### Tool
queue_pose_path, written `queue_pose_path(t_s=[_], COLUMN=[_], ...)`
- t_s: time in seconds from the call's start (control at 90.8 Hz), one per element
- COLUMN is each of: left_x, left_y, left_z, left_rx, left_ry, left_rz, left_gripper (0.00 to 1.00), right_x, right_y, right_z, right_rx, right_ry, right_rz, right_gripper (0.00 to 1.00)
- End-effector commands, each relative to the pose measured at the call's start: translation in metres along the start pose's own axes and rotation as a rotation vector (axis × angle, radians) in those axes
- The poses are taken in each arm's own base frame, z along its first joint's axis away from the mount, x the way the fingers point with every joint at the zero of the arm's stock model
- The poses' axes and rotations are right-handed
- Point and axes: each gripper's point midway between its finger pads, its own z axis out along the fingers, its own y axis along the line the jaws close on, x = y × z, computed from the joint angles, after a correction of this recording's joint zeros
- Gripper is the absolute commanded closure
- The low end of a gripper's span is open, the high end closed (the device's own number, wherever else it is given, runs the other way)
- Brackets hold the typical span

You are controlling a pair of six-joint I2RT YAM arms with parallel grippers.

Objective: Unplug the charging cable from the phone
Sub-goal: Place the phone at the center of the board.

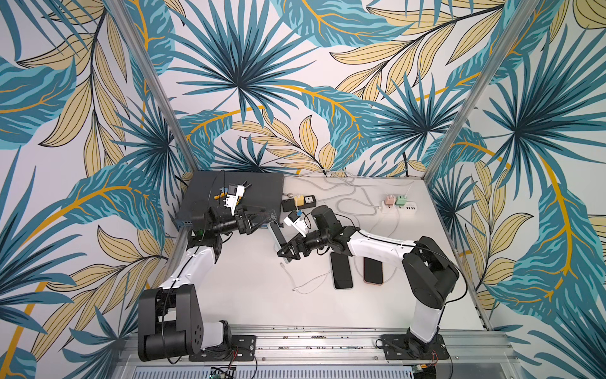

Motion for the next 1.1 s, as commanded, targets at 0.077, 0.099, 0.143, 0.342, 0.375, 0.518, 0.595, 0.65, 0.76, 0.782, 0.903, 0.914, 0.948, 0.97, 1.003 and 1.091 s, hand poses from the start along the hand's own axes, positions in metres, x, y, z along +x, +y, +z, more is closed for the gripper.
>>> queue_pose_path(t_s=[0.077, 0.099, 0.143, 0.342, 0.375, 0.518, 0.595, 0.65, 0.76, 0.782, 0.903, 0.914, 0.948, 0.97, 1.003, 1.091], left_x=[-0.004, -0.005, -0.005, -0.005, -0.005, -0.005, -0.005, -0.005, -0.005, -0.006, -0.006, -0.006, -0.005, -0.005, -0.005, -0.006], left_y=[0.018, 0.019, 0.022, 0.03, 0.03, 0.033, 0.034, 0.035, 0.036, 0.036, 0.038, 0.038, 0.038, 0.039, 0.039, 0.039], left_z=[-0.005, -0.006, -0.006, -0.008, -0.009, -0.009, -0.01, -0.01, -0.011, -0.011, -0.012, -0.012, -0.012, -0.012, -0.012, -0.012], left_rx=[-0.137, -0.145, -0.158, -0.204, -0.207, -0.219, -0.225, -0.231, -0.239, -0.24, -0.245, -0.245, -0.247, -0.248, -0.25, -0.253], left_ry=[0.004, 0.002, 0.001, 0.0, 0.001, 0.0, 0.0, -0.002, -0.003, -0.004, -0.004, -0.004, -0.004, -0.005, -0.005, -0.006], left_rz=[0.039, 0.042, 0.04, 0.039, 0.039, 0.04, 0.04, 0.042, 0.042, 0.042, 0.042, 0.043, 0.041, 0.042, 0.041, 0.044], left_gripper=[0.0, 0.0, 0.0, 0.0, 0.0, 0.0, 0.0, 0.0, 0.0, 0.0, 0.0, 0.0, 0.0, 0.0, 0.0, 0.0], right_x=[0.012, 0.015, 0.017, 0.036, 0.037, 0.052, 0.061, 0.067, 0.08, 0.083, 0.098, 0.099, 0.103, 0.105, 0.108, 0.113], right_y=[-0.017, -0.02, -0.026, -0.052, -0.056, -0.07, -0.074, -0.077, -0.082, -0.082, -0.083, -0.084, -0.084, -0.085, -0.085, -0.086], right_z=[-0.009, -0.009, -0.008, -0.01, -0.012, -0.019, -0.021, -0.023, -0.026, -0.025, -0.022, -0.022, -0.021, -0.02, -0.019, -0.015], right_rx=[0.228, 0.255, 0.307, 0.519, 0.556, 0.696, 0.747, 0.773, 0.821, 0.825, 0.838, 0.839, 0.844, 0.846, 0.849, 0.849], right_ry=[0.049, 0.059, 0.073, 0.145, 0.153, 0.22, 0.263, 0.288, 0.335, 0.348, 0.401, 0.405, 0.419, 0.427, 0.437, 0.453], right_rz=[0.029, 0.036, 0.043, 0.111, 0.121, 0.139, 0.144, 0.15, 0.15, 0.15, 0.15, 0.151, 0.15, 0.149, 0.148, 0.147], right_gripper=[0.53, 0.53, 0.53, 0.53, 0.53, 0.53, 0.53, 0.53, 0.53, 0.53, 0.52, 0.52, 0.52, 0.52, 0.52, 0.51])
